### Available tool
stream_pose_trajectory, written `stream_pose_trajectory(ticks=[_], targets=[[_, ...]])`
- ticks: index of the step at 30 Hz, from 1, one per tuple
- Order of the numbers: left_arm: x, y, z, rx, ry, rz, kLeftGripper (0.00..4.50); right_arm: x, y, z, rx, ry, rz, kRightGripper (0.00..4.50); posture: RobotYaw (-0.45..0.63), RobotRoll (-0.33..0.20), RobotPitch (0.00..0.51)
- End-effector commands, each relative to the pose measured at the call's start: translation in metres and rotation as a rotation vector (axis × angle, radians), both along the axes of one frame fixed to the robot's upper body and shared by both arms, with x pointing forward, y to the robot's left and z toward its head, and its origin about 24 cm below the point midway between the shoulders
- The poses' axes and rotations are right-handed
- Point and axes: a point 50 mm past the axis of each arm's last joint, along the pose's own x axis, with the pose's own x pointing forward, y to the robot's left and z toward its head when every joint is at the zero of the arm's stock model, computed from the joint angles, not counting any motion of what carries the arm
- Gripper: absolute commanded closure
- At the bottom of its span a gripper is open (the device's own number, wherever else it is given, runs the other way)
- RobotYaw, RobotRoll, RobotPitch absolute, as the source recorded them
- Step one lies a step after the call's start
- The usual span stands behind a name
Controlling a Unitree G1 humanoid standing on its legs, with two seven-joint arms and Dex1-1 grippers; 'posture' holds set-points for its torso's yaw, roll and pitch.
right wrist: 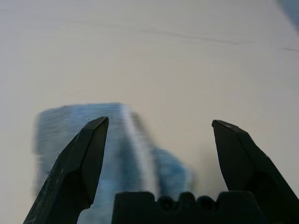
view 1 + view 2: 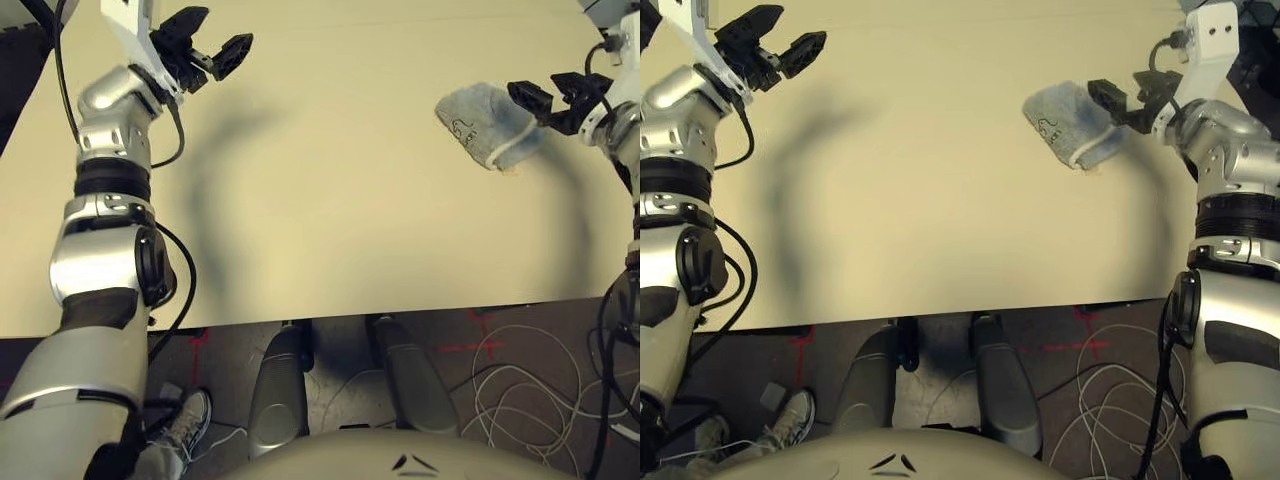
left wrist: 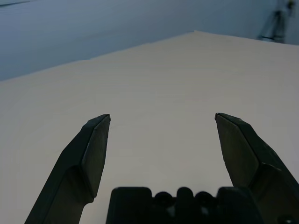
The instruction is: Wipe the water off the table with a rag.
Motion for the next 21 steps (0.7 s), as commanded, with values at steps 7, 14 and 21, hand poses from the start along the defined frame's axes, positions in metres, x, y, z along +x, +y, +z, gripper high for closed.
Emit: stream_pose_trajectory(ticks=[7,14,21], targets=[[-0.003,0.014,-0.048,-0.116,0.023,0.215,0.0,0.008,-0.009,-0.006,0.002,-0.061,-0.101,0.03,-0.13,0.0,0.315],[-0.002,0.015,-0.065,-0.144,0.06,0.303,0.0,0.007,-0.014,-0.011,-0.02,-0.045,-0.153,0.03,-0.14,0.0,0.337],[-0.003,0.016,-0.072,-0.149,0.065,0.36,0.0,0.001,-0.025,-0.012,-0.016,-0.04,-0.211,0.03,-0.14,0.0,0.34]])
